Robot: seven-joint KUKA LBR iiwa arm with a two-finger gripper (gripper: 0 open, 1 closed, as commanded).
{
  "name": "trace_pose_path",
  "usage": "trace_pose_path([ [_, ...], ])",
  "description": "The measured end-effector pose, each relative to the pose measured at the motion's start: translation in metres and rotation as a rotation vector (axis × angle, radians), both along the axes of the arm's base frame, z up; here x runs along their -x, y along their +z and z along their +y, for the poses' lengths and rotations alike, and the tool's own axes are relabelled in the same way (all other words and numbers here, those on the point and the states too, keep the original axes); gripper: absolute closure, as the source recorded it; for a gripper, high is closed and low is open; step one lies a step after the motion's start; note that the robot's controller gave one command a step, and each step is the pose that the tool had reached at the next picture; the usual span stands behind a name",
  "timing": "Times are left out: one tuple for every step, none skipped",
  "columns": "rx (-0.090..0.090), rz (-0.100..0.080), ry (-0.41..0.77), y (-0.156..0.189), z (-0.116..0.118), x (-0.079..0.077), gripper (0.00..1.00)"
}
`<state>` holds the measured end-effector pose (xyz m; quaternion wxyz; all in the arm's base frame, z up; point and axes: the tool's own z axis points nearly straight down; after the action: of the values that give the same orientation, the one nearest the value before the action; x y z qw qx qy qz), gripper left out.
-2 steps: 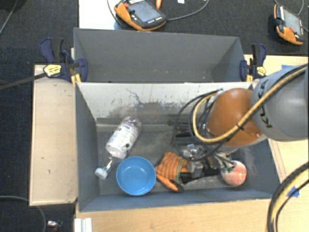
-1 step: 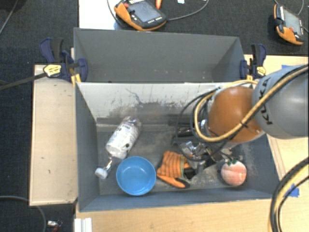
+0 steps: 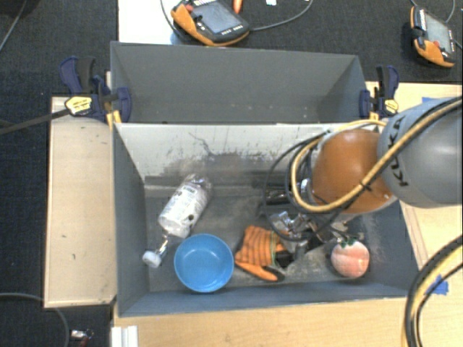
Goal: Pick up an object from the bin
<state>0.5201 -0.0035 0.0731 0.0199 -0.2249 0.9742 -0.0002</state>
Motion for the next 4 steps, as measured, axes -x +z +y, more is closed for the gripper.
trace_pose_path([
  [-0.001,-0.004,-0.014,0.016,-0.003,-0.002,1.00],
  [-0.002,-0.005,-0.015,0.009,-0.007,0.015,1.00],
  [-0.003,-0.008,-0.015,0.006,-0.006,0.002,1.00],
  [-0.003,-0.008,-0.015,0.006,-0.006,0.002,1.00],
])
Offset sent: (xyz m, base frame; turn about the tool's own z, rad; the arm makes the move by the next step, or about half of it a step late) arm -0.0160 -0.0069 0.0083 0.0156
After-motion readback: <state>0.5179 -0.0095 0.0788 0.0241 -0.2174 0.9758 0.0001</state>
